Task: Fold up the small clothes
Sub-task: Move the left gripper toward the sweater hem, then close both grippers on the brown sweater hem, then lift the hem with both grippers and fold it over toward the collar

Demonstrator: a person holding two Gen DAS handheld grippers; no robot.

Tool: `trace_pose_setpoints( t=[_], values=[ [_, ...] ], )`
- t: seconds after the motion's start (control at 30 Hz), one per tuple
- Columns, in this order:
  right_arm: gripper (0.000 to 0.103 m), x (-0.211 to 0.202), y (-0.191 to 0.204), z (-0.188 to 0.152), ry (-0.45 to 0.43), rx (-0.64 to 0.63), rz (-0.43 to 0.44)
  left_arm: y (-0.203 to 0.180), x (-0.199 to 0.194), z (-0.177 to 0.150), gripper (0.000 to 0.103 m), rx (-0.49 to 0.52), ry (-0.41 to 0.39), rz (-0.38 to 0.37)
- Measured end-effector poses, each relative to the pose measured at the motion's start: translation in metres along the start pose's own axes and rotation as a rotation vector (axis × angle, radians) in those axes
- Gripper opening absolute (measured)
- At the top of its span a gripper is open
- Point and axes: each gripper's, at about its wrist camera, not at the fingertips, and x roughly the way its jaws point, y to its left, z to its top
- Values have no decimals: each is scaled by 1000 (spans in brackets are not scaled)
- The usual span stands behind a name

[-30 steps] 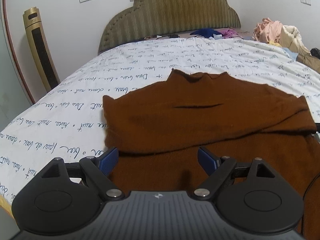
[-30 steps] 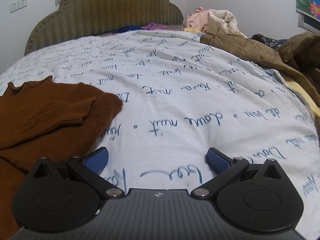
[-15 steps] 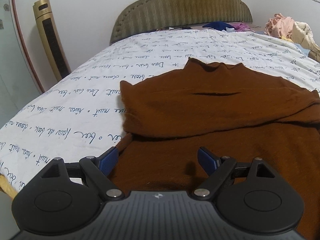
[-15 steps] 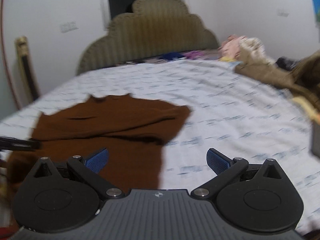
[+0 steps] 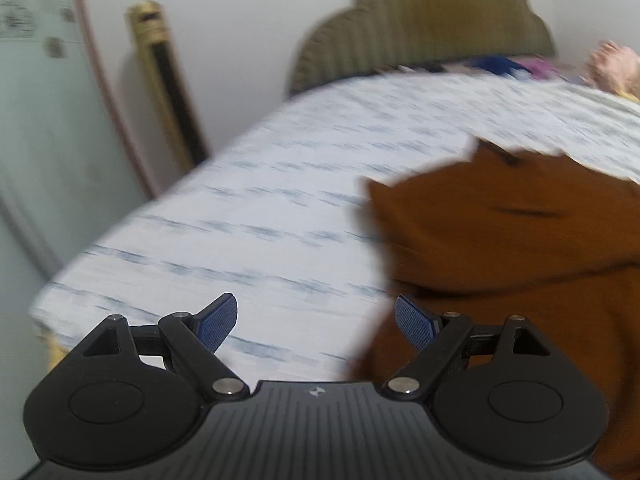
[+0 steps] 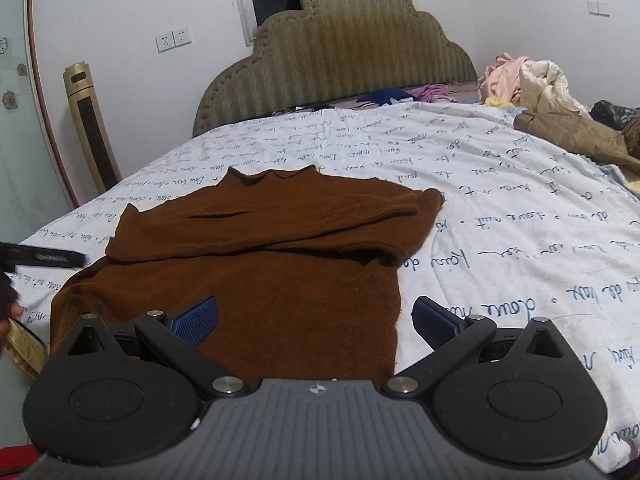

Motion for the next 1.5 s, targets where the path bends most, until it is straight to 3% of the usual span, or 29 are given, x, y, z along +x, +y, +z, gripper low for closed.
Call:
trace_pose_setpoints(
  t=[0.07,0.13,0.2,0.3,0.37,0.57,0.67,0.73,0.8,0.83,0.9,0.93,0.97,1.13,1.3,1.4,1.5],
  values=[
    [102,-2,0,-1,0,8,-1,24,-7,6,87,-12,-31,38],
    [102,-3,1,-1,8,13,-5,40,-16,8,87,-12,-59,23],
    [102,0,1,-3,23,7,-15,44,-22,7,87,-18,-42,-60],
    [98,5,-2,-8,53,10,-27,35,-15,-6,88,-1,63,-268],
    [94,7,-6,-12,78,17,-25,25,-7,-18,88,8,107,-329],
    [82,8,-19,-26,129,31,-32,8,8,-48,88,112,115,-268],
    [68,14,-31,-31,165,84,-26,8,17,-56,88,72,164,-320],
    [67,16,-31,-34,175,82,-20,9,18,-58,87,43,174,-367],
    [56,16,-27,-36,179,57,-17,5,16,-57,72,45,167,-393],
    [51,16,-24,-37,179,46,-13,3,14,-57,58,43,167,-413],
    [31,17,-23,-38,180,52,11,2,12,-57,31,32,167,-443],
    [26,18,-23,-37,181,58,27,1,11,-56,13,27,170,-456],
    [20,19,-23,-36,177,66,37,1,11,-55,7,19,176,-471],
    [13,15,-31,-31,138,138,91,5,-5,-45,5,19,126,-514],
    [12,1,-42,-14,79,216,194,24,-29,-13,5,-35,48,-595],
    [12,-2,-48,3,37,236,240,27,-32,10,5,-43,-16,-572],
    [9,5,-51,24,-15,220,212,19,-19,30,5,-47,-49,-546]
  ],
)
